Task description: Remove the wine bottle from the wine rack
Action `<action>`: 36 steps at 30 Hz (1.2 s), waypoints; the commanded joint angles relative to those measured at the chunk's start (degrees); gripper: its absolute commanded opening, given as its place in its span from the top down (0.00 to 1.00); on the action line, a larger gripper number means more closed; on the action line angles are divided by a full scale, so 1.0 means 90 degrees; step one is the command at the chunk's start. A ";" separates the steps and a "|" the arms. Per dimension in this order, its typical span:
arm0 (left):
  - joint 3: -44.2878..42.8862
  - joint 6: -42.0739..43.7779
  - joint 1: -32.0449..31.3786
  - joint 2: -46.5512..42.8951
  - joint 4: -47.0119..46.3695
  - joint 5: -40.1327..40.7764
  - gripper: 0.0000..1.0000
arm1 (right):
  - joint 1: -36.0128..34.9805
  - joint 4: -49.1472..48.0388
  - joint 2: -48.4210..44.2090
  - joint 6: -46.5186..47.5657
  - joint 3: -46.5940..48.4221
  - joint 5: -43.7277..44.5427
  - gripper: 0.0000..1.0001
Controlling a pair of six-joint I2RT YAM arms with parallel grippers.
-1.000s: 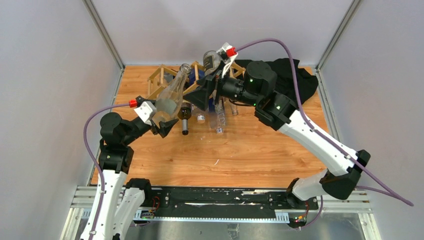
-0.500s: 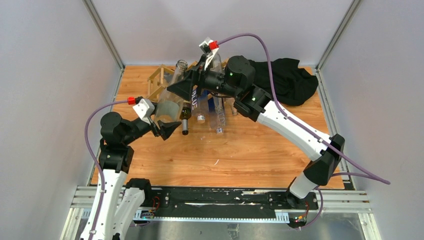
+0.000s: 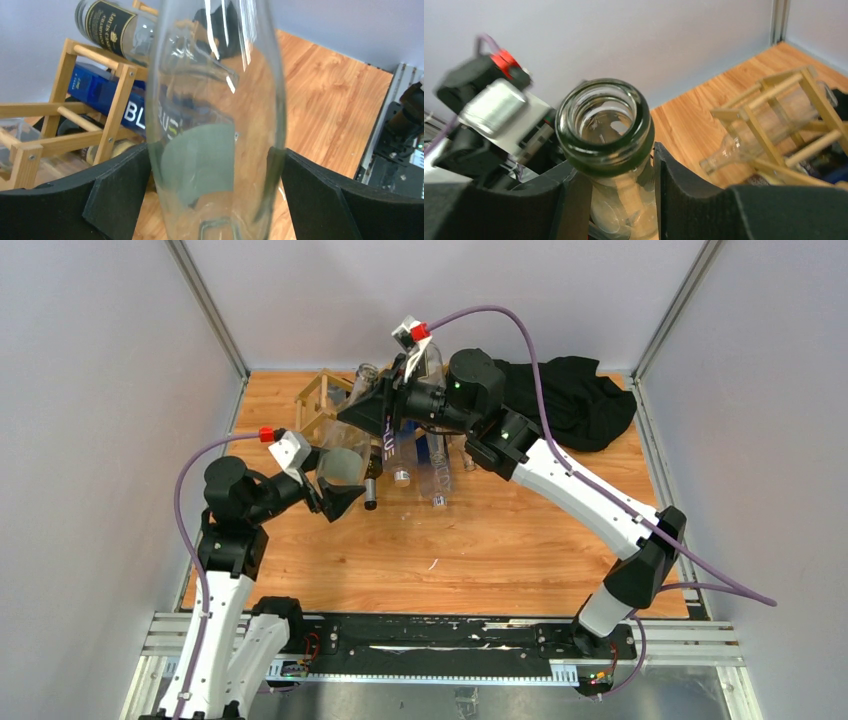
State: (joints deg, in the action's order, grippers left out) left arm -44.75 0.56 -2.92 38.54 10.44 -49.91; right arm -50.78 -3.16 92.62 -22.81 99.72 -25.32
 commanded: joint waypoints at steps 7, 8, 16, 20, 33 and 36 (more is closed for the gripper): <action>-0.1740 0.0922 -0.0010 0.0838 0.1655 0.0191 0.00 | 0.0452 0.0965 -0.1371 0.0315 -0.0071 0.0196 1.00; -0.1832 0.0912 -0.0002 0.0911 0.1758 0.0240 0.00 | 0.0492 0.1072 -0.1472 0.0336 -0.0122 0.0244 1.00; -0.2978 0.1029 0.0240 0.1907 0.2993 0.0764 0.00 | 0.0858 0.2121 -0.2568 0.0582 -0.0626 0.0393 1.00; -0.3538 0.0980 0.0533 0.2424 0.3493 0.0961 0.00 | 0.1015 0.2647 -0.3050 0.0820 -0.0785 0.0608 1.00; -0.4133 0.1009 0.0704 0.2799 0.3887 0.1363 0.00 | 0.2446 0.3751 -0.3757 0.1243 -0.1290 0.1809 1.00; -0.4112 0.1029 0.0698 0.2788 0.3941 0.1375 0.00 | 0.2686 0.3745 -0.3602 0.1314 -0.1272 0.1939 1.00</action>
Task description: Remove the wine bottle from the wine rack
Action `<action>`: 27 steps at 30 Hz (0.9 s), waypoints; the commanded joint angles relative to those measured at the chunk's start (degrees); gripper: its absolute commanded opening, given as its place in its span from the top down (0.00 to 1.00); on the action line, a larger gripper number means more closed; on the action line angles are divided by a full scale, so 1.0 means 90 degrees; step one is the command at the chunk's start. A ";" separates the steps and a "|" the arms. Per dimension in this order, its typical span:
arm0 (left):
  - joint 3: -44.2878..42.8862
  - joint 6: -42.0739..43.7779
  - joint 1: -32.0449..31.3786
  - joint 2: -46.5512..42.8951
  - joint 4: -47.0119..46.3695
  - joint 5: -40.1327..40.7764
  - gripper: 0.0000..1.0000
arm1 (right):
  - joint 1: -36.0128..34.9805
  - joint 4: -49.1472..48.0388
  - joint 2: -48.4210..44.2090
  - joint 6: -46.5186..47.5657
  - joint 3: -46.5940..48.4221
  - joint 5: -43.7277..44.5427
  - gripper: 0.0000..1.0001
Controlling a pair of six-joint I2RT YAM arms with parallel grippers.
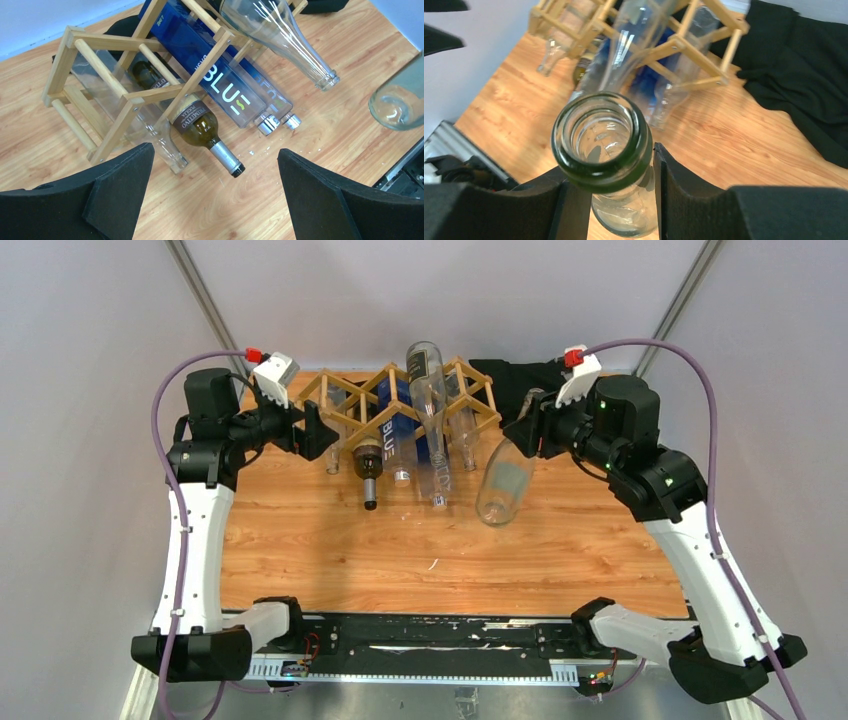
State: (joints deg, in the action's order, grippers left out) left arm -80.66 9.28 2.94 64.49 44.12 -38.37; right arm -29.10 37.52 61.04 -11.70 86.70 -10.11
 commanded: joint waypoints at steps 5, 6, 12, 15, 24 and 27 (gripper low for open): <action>-0.0040 0.0146 0.0046 -0.0147 0.0244 0.0121 0.00 | 0.0617 -0.0977 0.0206 0.0239 0.0067 0.0550 1.00; -0.0029 0.0165 0.0052 -0.0160 0.0244 0.0136 0.00 | 0.0668 -0.1017 0.0255 0.0297 0.0006 0.0644 1.00; -0.0022 0.0115 0.0049 -0.0192 0.0244 0.0045 0.00 | 0.1185 -0.1551 0.0672 0.0424 -0.0319 0.0952 1.00; -0.0046 0.0104 0.0052 -0.0186 0.0244 0.0006 0.00 | 0.1300 -0.1844 0.0975 0.0566 -0.0350 0.1399 1.00; -0.0039 0.0126 0.0049 -0.0120 0.0244 -0.0041 0.00 | 0.1385 -0.2639 0.2195 0.0966 -0.0093 0.1958 1.00; -0.0048 0.0157 0.0047 -0.0133 0.0243 -0.0043 0.00 | 0.1430 -0.2742 0.2552 0.0973 0.0036 0.1988 1.00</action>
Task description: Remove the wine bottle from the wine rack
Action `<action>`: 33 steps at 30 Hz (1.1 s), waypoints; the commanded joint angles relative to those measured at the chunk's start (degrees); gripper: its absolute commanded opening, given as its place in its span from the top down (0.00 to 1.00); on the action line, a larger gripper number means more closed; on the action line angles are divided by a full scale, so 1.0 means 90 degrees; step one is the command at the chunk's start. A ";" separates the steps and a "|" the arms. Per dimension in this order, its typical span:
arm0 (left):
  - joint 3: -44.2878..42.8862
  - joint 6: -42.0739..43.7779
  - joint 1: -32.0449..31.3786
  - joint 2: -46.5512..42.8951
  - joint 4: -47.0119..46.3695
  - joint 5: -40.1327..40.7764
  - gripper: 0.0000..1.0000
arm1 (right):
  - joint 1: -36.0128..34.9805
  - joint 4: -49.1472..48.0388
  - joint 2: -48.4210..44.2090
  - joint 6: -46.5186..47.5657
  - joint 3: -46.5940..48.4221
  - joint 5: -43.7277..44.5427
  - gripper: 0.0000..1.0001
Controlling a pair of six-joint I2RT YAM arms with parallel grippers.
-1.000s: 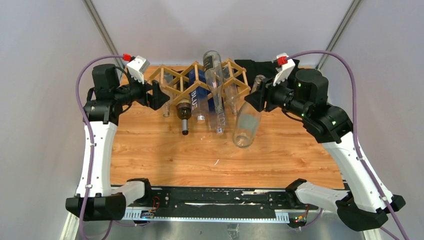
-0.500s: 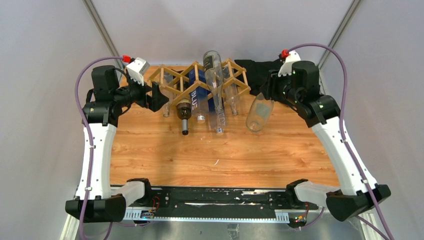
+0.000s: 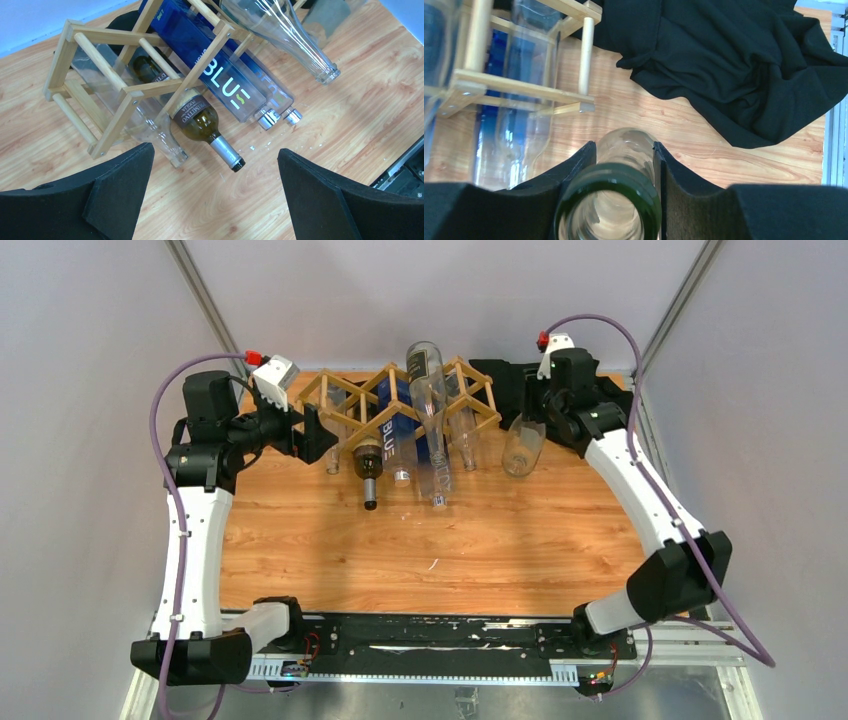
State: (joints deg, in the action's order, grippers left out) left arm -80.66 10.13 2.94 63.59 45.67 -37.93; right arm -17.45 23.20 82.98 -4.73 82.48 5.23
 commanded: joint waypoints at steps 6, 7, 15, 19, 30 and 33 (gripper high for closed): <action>-0.0029 0.0101 0.0053 -0.0027 0.0072 -0.0106 0.00 | 0.0255 -0.1436 0.0606 0.0142 0.0671 0.0173 1.00; -0.0029 0.0104 0.0053 -0.0026 0.0067 -0.0116 0.00 | 0.0270 -0.1460 0.0696 0.0138 0.0713 0.0154 1.00; 0.0007 0.0143 0.0048 -0.0079 0.0072 -0.0139 0.00 | 0.0398 -0.1892 0.1413 0.0134 0.1070 0.0170 1.00; 0.0041 0.0159 0.0049 -0.0142 0.0062 -0.0146 0.00 | 0.0406 -0.2154 0.1763 0.0205 0.1333 0.0279 1.00; 0.0138 0.0250 0.0053 -0.0259 0.0062 -0.0196 0.00 | 0.0406 -0.2265 0.2320 0.0159 0.1731 0.0408 1.00; 0.0147 0.0225 0.0045 -0.0252 0.0062 -0.0259 0.00 | 0.0406 -0.2155 0.2257 -0.0074 0.1634 0.0272 0.89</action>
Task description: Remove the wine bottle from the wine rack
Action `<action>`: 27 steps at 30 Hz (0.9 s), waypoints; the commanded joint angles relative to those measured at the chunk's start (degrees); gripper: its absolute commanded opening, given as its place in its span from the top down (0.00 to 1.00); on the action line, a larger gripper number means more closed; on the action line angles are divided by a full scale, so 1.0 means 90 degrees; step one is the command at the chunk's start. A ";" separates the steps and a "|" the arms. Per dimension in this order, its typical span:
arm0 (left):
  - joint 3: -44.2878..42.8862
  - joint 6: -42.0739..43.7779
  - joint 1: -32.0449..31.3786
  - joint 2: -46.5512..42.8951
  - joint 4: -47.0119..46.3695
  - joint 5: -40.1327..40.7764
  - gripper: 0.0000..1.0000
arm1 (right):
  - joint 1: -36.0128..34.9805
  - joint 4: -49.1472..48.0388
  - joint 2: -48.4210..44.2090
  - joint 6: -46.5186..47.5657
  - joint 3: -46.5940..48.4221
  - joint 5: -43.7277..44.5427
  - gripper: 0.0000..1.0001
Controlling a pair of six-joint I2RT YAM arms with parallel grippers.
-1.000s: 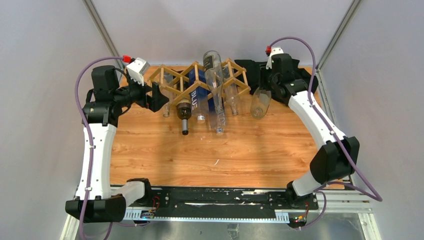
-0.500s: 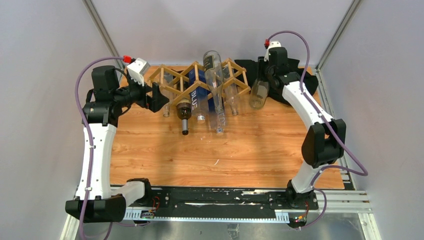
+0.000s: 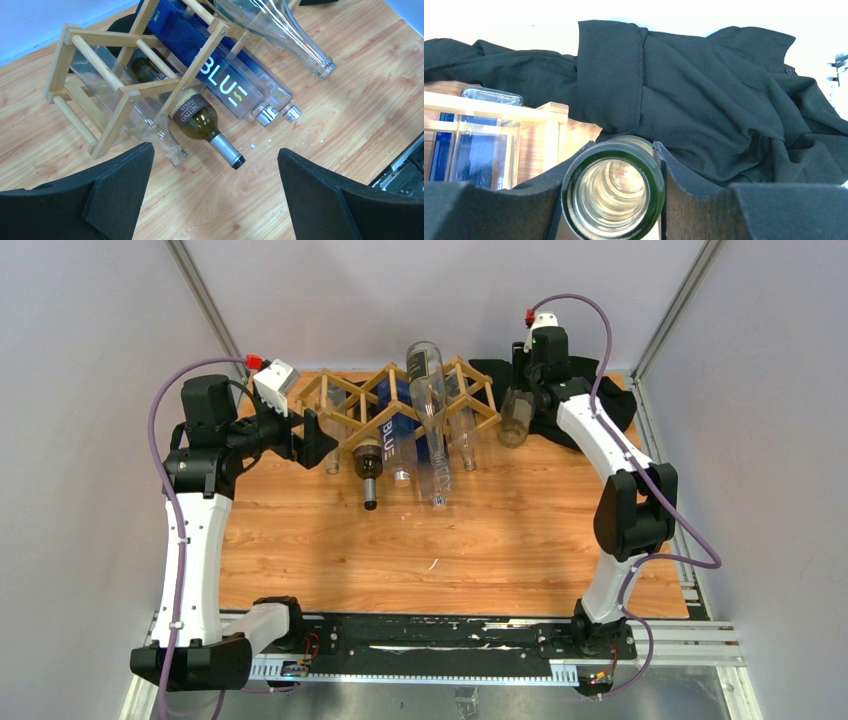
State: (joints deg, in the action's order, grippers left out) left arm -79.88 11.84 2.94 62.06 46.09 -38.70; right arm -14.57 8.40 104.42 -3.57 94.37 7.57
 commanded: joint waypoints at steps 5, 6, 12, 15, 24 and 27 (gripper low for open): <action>0.0085 0.0003 0.0052 -0.0063 0.0016 -0.0213 0.00 | 0.0081 -0.0573 -0.0477 -0.0510 -0.0035 -0.0090 0.38; 0.0085 0.0012 0.0053 -0.0061 0.0016 -0.0212 0.00 | 0.0090 -0.0558 -0.0543 -0.0535 -0.0057 -0.0131 0.17; 0.0087 -0.0005 0.0047 -0.0067 0.0010 -0.0231 0.00 | 0.0087 -0.0297 -0.0951 -0.0595 -0.0066 -0.0323 0.08; 0.0081 -0.0014 0.0052 -0.0051 0.0014 -0.0259 0.00 | 0.0086 -0.0012 -0.1208 -0.0658 0.0010 -0.0274 0.07; 0.0150 0.0050 0.0052 0.0002 0.0008 -0.0207 0.00 | -0.0258 0.0562 -0.2565 -0.1365 -0.0320 -0.0174 0.06; 0.0206 0.0184 0.0048 0.0002 0.0016 -0.0046 0.00 | -0.0675 0.0795 -0.2782 -0.1564 -0.0436 -0.0287 0.05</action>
State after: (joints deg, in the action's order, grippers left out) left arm -79.07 12.03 2.94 62.08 46.06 -39.90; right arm -16.32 11.20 81.69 -13.85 92.20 5.37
